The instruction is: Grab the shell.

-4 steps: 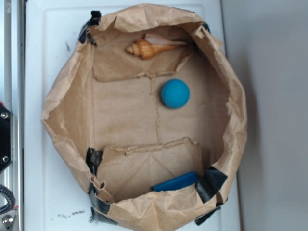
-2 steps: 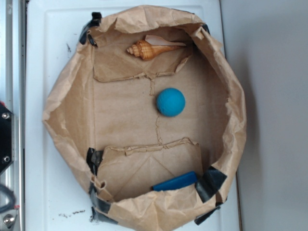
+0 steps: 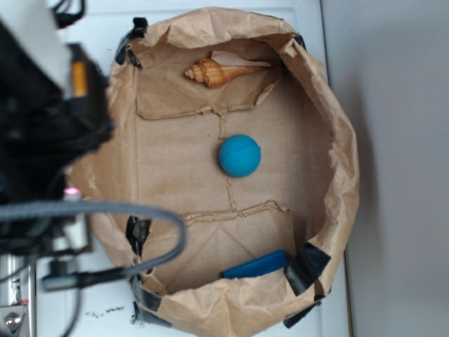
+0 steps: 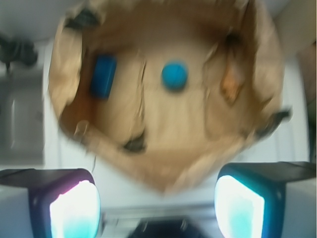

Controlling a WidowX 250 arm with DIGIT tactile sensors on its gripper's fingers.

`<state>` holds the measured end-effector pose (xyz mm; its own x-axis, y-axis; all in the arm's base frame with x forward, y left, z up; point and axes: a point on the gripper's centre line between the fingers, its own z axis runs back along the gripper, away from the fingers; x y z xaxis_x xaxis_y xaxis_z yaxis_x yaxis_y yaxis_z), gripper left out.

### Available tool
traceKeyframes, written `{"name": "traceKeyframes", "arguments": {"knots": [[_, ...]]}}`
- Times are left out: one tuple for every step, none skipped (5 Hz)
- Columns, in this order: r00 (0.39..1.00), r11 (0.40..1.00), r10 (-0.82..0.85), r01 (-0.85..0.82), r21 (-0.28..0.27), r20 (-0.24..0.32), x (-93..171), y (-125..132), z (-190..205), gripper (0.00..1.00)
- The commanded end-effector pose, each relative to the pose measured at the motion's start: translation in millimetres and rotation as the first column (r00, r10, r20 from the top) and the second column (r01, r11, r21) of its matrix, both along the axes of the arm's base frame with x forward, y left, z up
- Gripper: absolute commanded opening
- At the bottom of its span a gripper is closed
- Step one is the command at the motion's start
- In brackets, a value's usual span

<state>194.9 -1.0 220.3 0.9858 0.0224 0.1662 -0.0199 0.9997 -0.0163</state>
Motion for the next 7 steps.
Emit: {"name": "traceKeyframes", "arguments": {"knots": [[0.999,1.0,-0.011,0.011,0.0,0.046,5.9,-2.9,12.0,1.0],[0.999,1.0,-0.011,0.011,0.0,0.046,5.9,-2.9,12.0,1.0],[0.997,0.988,0.04,-0.049,0.147,0.064,30.3,4.4,-38.2,1.0],[0.999,0.98,0.026,-0.032,0.195,0.034,43.2,13.8,-88.8,1.0],[0.999,0.987,0.02,-0.012,0.162,-0.047,54.9,28.5,-126.5,1.0],[0.996,0.993,0.009,0.002,0.121,-0.086,63.7,51.4,-141.6,1.0],[0.998,0.993,0.033,-0.026,0.113,-0.06,59.4,72.1,-135.5,1.0]]}}
